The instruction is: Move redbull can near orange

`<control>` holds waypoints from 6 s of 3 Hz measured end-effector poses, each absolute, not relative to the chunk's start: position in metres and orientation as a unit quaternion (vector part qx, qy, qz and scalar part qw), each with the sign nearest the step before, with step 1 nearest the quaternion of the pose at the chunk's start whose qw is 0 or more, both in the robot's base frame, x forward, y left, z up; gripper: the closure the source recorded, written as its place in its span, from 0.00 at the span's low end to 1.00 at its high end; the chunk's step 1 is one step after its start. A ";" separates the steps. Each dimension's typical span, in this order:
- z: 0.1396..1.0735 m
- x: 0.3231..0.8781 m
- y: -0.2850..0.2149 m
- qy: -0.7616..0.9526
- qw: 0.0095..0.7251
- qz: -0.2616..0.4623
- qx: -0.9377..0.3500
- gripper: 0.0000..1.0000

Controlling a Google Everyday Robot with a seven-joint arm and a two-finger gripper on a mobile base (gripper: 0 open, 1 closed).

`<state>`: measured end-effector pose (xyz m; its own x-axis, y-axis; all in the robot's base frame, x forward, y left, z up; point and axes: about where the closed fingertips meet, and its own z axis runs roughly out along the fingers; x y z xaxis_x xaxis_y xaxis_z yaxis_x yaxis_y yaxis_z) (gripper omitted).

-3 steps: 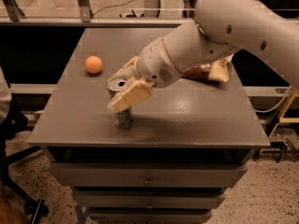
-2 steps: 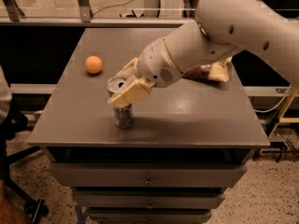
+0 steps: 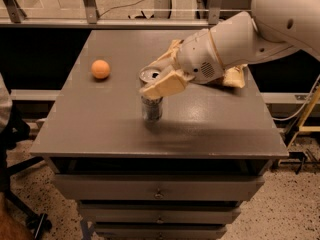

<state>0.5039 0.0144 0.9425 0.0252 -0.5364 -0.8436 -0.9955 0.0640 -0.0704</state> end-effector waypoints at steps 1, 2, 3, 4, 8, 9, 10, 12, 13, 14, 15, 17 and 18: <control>0.943 0.504 0.014 0.627 0.373 0.308 -0.611 1.00; 0.959 0.525 0.009 0.632 0.380 0.291 -0.610 1.00; 0.974 0.549 0.005 0.637 0.384 0.275 -0.610 1.00; 0.954 0.588 0.046 0.658 0.388 0.295 -0.573 1.00; 0.953 0.635 0.046 0.713 0.387 0.290 -0.507 1.00; 0.948 0.657 0.058 0.712 0.382 0.299 -0.507 1.00; 0.946 0.676 0.075 0.702 0.380 0.305 -0.520 1.00; 0.933 0.698 0.093 0.695 0.363 0.316 -0.535 1.00; 0.928 0.704 0.102 0.690 0.356 0.321 -0.542 1.00; 0.926 0.710 0.109 0.685 0.356 0.322 -0.548 1.00; 0.926 0.713 0.116 0.679 0.353 0.323 -0.556 1.00; 0.917 0.716 0.125 0.675 0.347 0.335 -0.558 1.00; 0.915 0.716 0.128 0.675 0.344 0.337 -0.559 0.81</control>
Offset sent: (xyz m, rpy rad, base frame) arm 0.0456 -0.0173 0.0358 -0.0248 -0.0517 -0.0665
